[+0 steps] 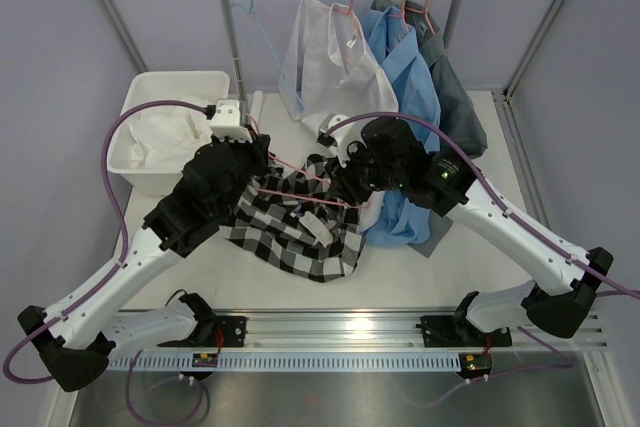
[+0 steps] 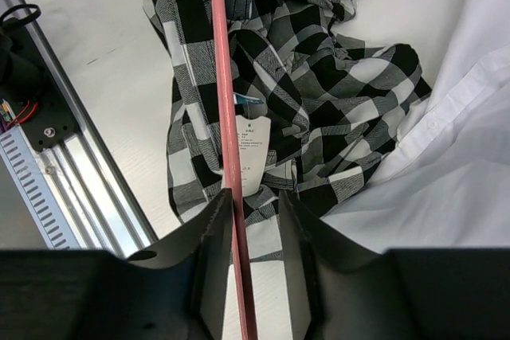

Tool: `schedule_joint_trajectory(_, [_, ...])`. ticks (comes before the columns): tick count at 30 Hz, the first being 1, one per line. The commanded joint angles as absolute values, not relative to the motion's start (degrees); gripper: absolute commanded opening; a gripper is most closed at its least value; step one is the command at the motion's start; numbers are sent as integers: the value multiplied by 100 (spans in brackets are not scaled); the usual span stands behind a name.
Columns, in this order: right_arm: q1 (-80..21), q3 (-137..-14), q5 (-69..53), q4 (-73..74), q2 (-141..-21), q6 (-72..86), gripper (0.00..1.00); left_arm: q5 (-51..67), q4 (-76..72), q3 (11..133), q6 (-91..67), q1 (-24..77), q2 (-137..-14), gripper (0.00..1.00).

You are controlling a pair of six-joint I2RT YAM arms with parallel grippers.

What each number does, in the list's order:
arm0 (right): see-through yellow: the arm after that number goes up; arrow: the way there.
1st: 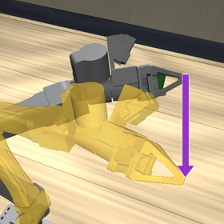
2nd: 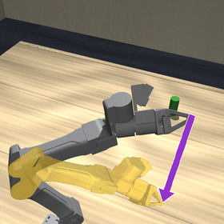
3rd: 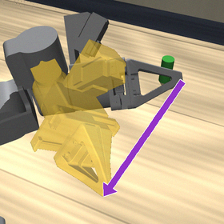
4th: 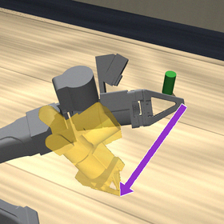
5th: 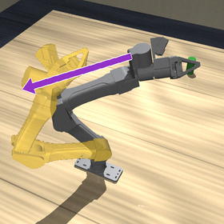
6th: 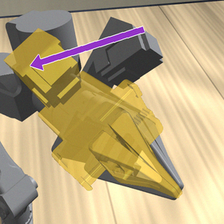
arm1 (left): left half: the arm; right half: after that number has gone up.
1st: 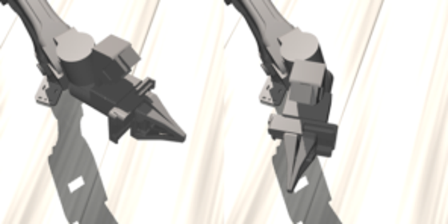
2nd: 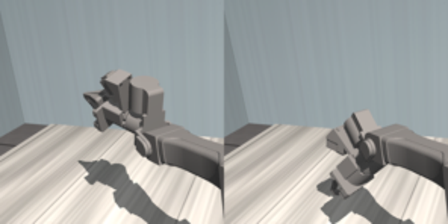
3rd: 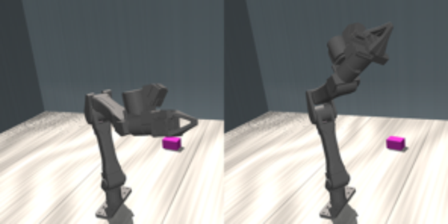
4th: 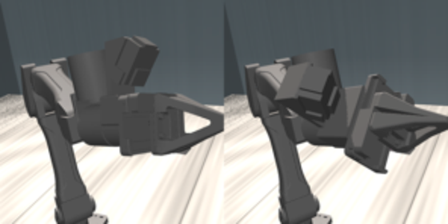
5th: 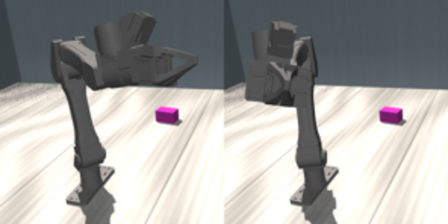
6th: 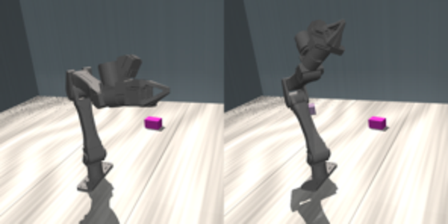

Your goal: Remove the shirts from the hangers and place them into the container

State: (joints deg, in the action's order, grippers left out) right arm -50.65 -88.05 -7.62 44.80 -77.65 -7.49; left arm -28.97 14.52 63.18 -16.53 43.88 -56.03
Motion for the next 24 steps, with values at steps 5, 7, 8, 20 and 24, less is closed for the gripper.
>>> schedule_joint_trajectory(5, [-5115,-8877,-791,4272,-7831,-756,19,-2690,1090,6354,-1758,4412,-5476,0])
schedule_joint_trajectory(7, [-5115,-8851,-739,4245,-7831,-721,8,-2585,1099,6346,-1758,4412,-5441,0])
schedule_joint_trajectory(8, [-5115,-8833,-703,4228,-7796,-712,4,-2540,1081,6337,-1740,4412,-5406,0])
schedule_joint_trajectory(20, [-5115,-8157,-572,4473,-7032,-651,0,-2461,1414,6328,-1433,4403,-4984,99])
schedule_joint_trajectory(24, [-5107,-7867,-536,4684,-6689,-502,0,-2601,1564,6468,-1293,4386,-4887,99])
